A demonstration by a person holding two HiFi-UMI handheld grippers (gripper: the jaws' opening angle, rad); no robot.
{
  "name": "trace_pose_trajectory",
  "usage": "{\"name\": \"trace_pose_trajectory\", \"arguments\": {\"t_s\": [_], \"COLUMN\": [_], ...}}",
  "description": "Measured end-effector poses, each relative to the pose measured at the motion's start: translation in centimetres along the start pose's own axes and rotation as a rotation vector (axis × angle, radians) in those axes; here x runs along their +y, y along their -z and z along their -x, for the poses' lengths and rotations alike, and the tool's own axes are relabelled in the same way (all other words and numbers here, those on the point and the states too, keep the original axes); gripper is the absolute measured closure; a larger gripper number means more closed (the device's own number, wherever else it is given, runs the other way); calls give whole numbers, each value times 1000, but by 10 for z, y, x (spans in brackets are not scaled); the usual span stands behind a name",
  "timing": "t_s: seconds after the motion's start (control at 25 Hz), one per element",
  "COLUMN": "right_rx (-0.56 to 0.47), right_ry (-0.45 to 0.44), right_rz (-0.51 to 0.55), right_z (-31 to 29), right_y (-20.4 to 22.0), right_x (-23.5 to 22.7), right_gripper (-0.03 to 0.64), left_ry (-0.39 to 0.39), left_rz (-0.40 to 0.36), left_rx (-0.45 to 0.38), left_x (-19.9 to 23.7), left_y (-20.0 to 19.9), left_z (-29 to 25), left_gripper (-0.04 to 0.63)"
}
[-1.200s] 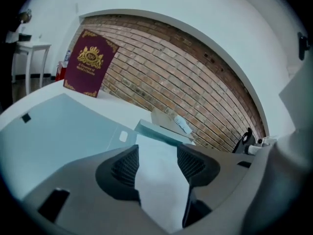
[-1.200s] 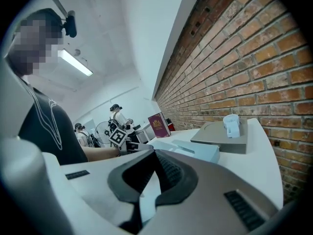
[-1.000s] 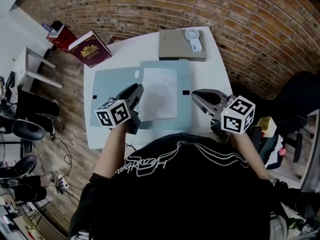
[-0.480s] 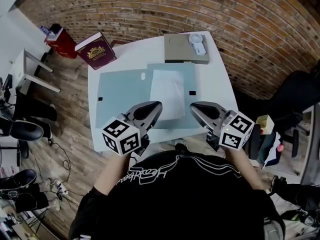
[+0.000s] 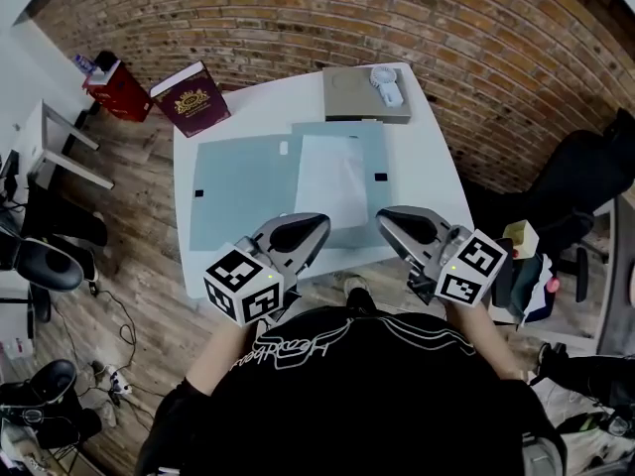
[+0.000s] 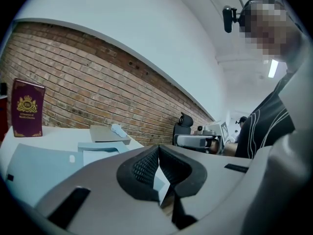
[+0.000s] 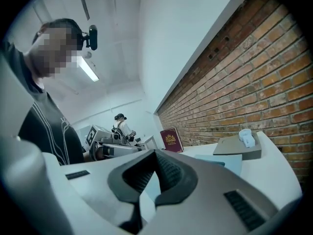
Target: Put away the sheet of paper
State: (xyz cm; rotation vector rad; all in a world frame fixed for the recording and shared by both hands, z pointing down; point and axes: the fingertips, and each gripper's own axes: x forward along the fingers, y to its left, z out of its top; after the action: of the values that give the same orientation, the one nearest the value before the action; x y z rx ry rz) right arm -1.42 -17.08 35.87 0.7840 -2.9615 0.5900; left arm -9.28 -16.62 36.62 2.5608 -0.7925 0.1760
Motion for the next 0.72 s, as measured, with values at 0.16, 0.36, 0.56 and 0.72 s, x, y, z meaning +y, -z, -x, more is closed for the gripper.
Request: {"name": "trace_pose_trajectory", "arguments": {"t_s": [0.16, 0.36, 0.56, 0.72], "right_rx": [10, 23, 39, 46], "right_ry": [-3, -4, 9, 26], "right_rz": [1, -11, -22, -30], "right_z": [-3, -6, -5, 0], "right_y": [1, 7, 15, 21], "right_x": [8, 11, 11, 6], "right_gripper": [614, 614, 614, 614], "left_ry": [-14, -22, -22, -21], "left_rz": [-14, 1, 21, 31], "left_rx": [11, 14, 31, 45], "left_x": [-4, 0, 3, 6], "left_y": [4, 8, 17, 26], "left_z": [6, 10, 9, 5], "left_gripper": [565, 565, 565, 565]}}
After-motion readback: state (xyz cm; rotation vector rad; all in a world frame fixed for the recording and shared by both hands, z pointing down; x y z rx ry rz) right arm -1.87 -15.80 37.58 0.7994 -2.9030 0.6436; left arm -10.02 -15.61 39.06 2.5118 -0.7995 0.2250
